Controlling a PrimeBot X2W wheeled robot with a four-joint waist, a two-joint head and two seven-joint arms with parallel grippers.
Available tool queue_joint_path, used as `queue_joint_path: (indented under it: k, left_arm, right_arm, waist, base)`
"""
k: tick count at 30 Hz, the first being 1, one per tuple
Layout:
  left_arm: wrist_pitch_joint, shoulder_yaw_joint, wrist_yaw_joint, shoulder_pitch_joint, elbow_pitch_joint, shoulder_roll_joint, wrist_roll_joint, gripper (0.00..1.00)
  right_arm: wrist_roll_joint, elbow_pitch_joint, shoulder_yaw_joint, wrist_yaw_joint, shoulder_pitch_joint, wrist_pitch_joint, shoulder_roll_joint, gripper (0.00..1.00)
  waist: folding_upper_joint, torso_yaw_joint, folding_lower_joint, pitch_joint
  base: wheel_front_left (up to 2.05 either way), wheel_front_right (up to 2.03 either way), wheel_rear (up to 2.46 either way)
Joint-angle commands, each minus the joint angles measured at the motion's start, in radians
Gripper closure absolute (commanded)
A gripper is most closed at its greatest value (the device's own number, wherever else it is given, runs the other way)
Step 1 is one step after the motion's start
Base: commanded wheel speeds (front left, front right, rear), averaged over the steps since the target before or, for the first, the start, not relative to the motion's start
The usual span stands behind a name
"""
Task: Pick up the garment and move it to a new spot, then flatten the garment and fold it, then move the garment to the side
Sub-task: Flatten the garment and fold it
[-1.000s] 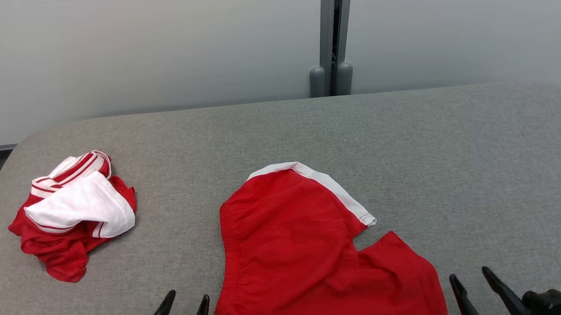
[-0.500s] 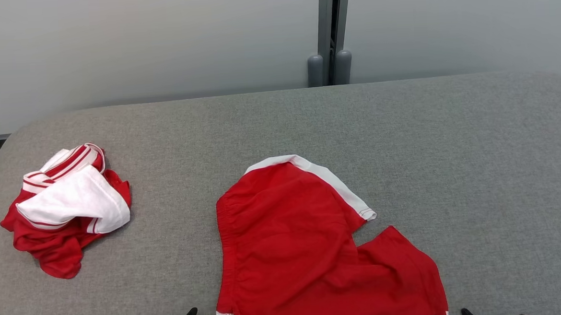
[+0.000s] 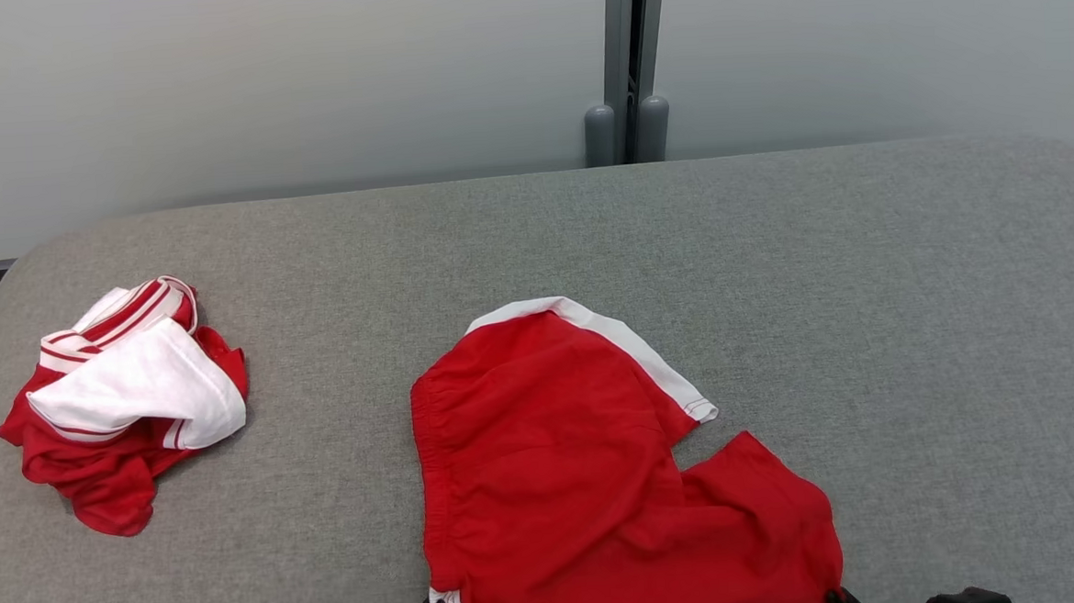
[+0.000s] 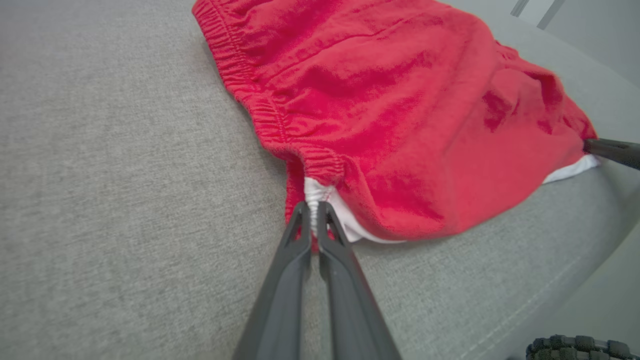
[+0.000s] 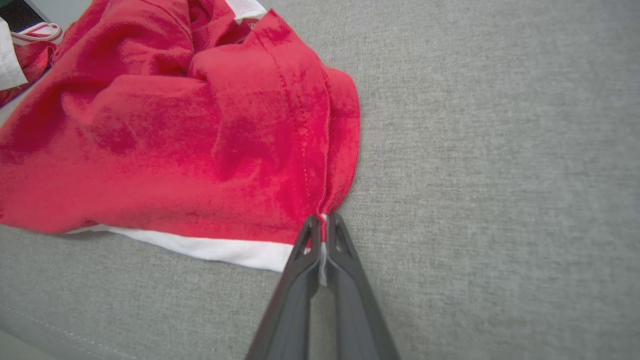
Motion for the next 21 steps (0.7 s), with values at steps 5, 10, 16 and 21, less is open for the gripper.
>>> queue_joint_path:
  k: [5,10,16,21]
  left_arm:
    - [0.000,0.031,0.000,-0.014,-0.074,0.014,-0.019,1.00]
    - [0.000,0.085,0.000,-0.035,-0.182,0.026,-0.012,1.00]
    - [0.000,0.136,0.000,-0.148,-0.263,0.033,-0.015,1.00]
    - [0.008,0.083,0.000,-0.392,-0.262,0.071,-0.030,1.00]
  right_arm:
    - [0.015,-0.070,-0.025,0.000,-0.017,0.001,-0.016,1.00]
    - [0.045,-0.167,-0.059,0.000,-0.047,0.001,-0.026,1.00]
    - [0.115,-0.248,-0.059,0.000,-0.170,0.010,-0.063,1.00]
    - [0.212,-0.277,-0.068,0.000,-0.365,0.062,-0.087,1.00]
  waist:
    - [-0.0001,0.004,0.0000,0.000]
    - [-0.0001,-0.002,0.0000,0.006]
    - [-0.0001,-0.022,0.0000,0.041]
    - [-0.0001,-0.042,0.0000,0.122]
  base:
    - [0.00,0.00,0.00]
    - [0.00,0.00,0.00]
    - [0.00,0.00,0.00]
    - [0.00,0.00,0.00]
